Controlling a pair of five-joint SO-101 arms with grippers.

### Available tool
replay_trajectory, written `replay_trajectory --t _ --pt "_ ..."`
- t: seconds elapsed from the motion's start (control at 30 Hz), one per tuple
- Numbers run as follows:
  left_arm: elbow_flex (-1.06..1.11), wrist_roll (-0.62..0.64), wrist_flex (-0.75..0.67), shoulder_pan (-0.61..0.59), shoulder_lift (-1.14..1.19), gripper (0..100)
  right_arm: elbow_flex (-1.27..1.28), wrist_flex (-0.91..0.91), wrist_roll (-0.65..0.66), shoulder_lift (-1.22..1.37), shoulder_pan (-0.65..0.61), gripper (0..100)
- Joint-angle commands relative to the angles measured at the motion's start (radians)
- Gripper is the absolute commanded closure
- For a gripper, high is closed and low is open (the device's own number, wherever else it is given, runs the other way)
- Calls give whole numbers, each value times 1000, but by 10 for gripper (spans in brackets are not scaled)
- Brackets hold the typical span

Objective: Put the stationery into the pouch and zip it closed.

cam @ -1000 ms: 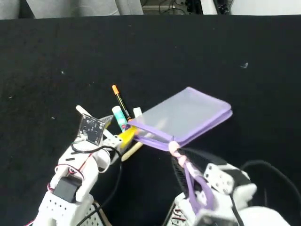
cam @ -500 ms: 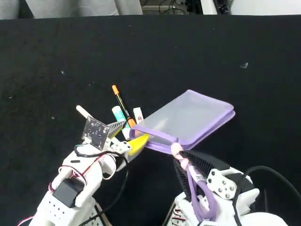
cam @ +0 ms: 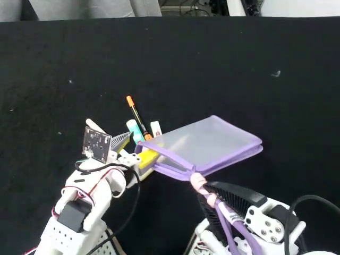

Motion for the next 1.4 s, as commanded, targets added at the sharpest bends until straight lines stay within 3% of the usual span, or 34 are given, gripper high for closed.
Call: replay_trajectory --t 0.0,0.3,0.4,0.57,0.9,1.07,1.23,1.37 --pt "-21 8 2 -15 -5 688 -44 28 -9 16 -15 987" --pt "-24 -61 2 -124 -5 687 -68 28 -9 15 -15 987" --pt "-5 -61 6 -119 -5 644 -71 28 -9 15 -15 987" --pt "38 -63 2 -4 -5 641 -71 28 -9 15 -15 987" --pt "22 -63 -37 44 -5 853 -65 26 -9 -48 -15 980" --pt "-18 -63 -31 35 -5 979 -62 26 -18 -25 -14 845" --pt "-68 -55 -29 -33 -5 971 -18 18 -18 -30 -14 728" --pt "-130 -55 -29 -97 -5 971 4 -5 -18 -35 -14 697"
